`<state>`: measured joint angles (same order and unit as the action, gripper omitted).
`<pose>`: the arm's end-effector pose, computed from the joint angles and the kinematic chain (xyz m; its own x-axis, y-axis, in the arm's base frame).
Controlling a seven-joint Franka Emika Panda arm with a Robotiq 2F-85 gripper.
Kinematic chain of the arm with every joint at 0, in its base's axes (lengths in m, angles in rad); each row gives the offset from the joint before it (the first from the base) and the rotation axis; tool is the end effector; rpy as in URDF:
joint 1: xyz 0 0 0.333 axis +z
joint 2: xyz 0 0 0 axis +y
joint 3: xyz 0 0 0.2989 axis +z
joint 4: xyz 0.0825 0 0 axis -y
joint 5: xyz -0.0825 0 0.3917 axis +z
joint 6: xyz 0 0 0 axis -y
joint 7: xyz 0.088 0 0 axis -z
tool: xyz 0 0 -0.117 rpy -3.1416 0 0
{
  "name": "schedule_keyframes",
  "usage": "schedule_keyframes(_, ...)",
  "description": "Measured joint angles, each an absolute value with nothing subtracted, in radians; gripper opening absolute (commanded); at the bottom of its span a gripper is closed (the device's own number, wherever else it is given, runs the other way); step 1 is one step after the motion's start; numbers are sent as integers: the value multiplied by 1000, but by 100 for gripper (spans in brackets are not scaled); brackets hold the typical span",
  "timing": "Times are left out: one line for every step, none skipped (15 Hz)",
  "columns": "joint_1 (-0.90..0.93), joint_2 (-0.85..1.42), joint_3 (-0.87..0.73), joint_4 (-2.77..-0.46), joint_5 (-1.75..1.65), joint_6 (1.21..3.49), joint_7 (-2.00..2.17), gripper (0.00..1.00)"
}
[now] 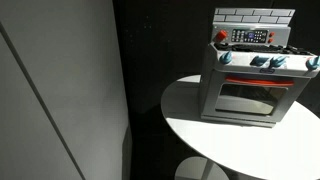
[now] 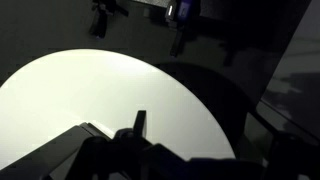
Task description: Push the top right button on the toy stove
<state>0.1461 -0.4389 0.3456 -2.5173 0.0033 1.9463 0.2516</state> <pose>0.3577 0.1861 0.3829 0.9763 0.1846 -0.1127 0.2024 -0.9636 0.1747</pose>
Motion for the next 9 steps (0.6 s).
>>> schedule_keyframes(146, -439, 346, -2517, 3, 1946, 252, 100)
schedule_keyframes(146, -439, 346, -2517, 3, 1946, 252, 100)
schedule_keyframes(146, -439, 346, -2517, 3, 1946, 252, 100)
schedule_keyframes(146, -439, 346, -2517, 3, 1946, 252, 100)
schedule_keyframes(146, -439, 346, -2517, 3, 1946, 252, 100)
schedule_keyframes(148, -439, 344, -2517, 3, 1946, 252, 100)
schedule_keyframes(150, -438, 341, -2517, 3, 1946, 252, 100)
schedule_keyframes(151, -437, 338, -2517, 3, 1946, 252, 100)
schedule_keyframes(151, -437, 333, -2516, 3, 1946, 252, 100)
